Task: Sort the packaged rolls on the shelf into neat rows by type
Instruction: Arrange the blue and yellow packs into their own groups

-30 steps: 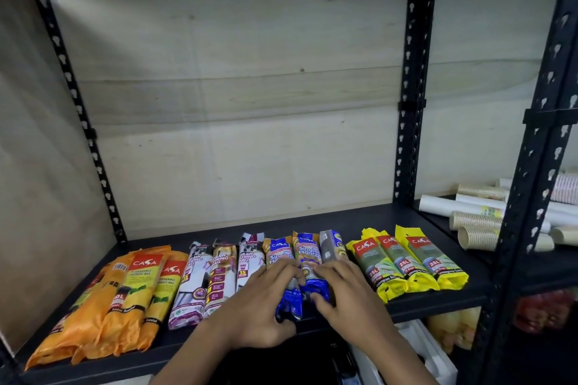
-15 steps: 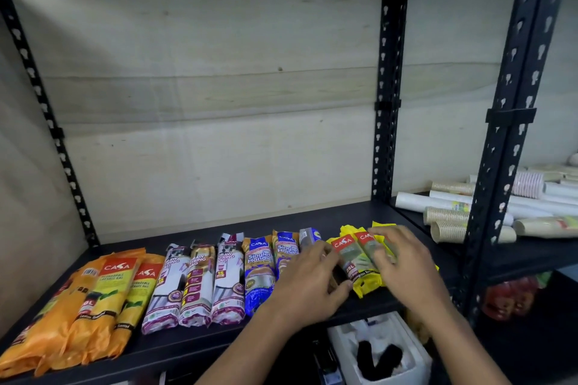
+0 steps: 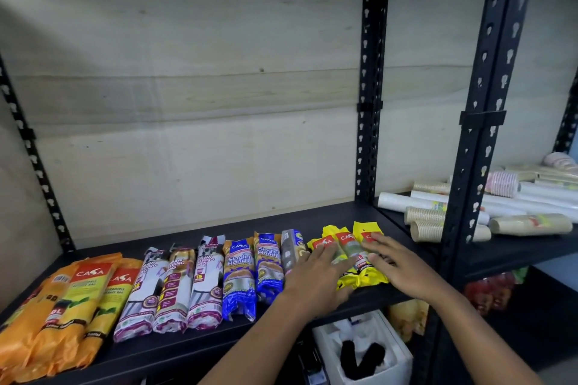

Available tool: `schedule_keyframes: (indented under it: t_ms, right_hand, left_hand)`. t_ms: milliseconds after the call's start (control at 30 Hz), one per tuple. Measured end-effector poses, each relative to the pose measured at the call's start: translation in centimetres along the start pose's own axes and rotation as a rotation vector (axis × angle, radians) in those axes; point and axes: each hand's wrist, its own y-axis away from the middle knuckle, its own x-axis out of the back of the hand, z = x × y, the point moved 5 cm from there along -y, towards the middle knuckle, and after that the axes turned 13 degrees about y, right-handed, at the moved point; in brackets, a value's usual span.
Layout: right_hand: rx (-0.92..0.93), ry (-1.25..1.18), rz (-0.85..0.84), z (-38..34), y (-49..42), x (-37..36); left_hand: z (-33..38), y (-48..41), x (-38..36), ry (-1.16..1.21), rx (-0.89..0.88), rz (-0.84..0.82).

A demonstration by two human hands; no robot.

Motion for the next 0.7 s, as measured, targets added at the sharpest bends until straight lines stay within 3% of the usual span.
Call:
schedule_keyframes:
  t_ms: [233,700]
  right_hand:
    - [0.067,0.048,0.014,-1.5,0.3,-0.6]
    - [0.058,0.060,0.013,-1.8,0.8,-0.6]
  left_hand:
    - [-0.1,0.7,-0.9,-0.047,-0.007,0.139]
    - [0.8,1.5,-0.1,0.094,0.030,0.159]
